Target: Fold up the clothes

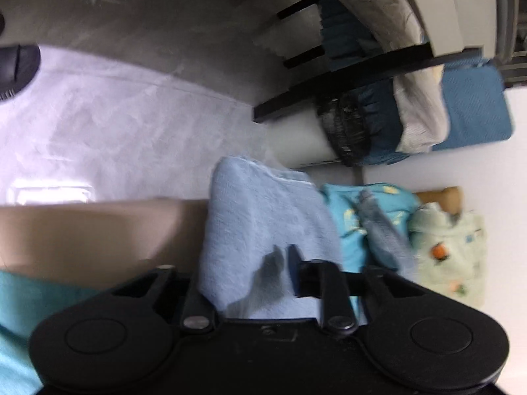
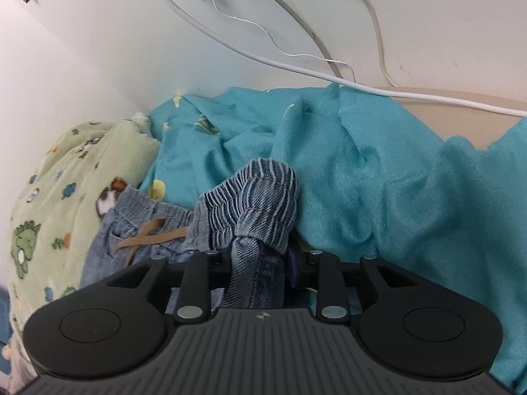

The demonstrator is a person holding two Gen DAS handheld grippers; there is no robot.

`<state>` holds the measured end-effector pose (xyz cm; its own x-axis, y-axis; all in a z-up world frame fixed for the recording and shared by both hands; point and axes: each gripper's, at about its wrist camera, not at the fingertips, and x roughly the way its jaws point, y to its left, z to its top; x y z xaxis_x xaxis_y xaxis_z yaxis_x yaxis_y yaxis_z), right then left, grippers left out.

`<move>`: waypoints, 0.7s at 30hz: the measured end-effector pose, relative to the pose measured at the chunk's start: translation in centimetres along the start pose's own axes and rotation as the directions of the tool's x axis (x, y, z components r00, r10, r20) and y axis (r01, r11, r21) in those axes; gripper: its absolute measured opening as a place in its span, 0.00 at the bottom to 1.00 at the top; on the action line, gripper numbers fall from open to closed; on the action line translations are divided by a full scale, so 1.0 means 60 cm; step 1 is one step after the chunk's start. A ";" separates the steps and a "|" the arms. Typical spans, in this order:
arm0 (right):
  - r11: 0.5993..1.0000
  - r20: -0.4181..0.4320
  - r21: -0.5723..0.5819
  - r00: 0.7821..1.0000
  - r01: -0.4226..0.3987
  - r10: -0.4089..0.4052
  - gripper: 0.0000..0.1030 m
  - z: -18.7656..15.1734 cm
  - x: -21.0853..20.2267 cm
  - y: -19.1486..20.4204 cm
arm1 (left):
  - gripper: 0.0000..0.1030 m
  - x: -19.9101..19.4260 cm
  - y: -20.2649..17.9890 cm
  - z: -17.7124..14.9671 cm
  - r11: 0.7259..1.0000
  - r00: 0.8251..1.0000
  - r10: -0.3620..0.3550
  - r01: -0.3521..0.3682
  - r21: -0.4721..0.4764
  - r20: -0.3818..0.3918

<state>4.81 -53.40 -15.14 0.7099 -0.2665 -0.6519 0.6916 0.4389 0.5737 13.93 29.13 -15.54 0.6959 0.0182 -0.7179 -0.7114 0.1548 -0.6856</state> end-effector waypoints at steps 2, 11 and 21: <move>1.000 0.005 0.018 1.000 0.002 -0.002 0.30 0.000 0.006 -0.001 | 0.07 -0.006 0.000 -0.001 1.000 1.000 0.003 -0.004 0.002 0.020; 0.990 0.172 -0.039 0.975 -0.134 0.139 0.18 0.027 -0.074 0.054 | 0.05 -0.088 -0.020 -0.014 0.999 0.996 -0.017 0.013 0.050 0.087; 0.988 0.047 -0.153 0.999 0.007 0.000 0.18 0.003 -0.027 0.002 | 0.09 -0.072 0.013 -0.019 0.982 0.988 0.143 -0.149 0.112 0.063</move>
<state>3.77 -53.10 -13.95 0.7153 -0.3069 -0.6279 0.6684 0.5628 0.4864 10.25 28.07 -13.09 0.5920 0.1028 -0.7994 -0.7916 0.2602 -0.5528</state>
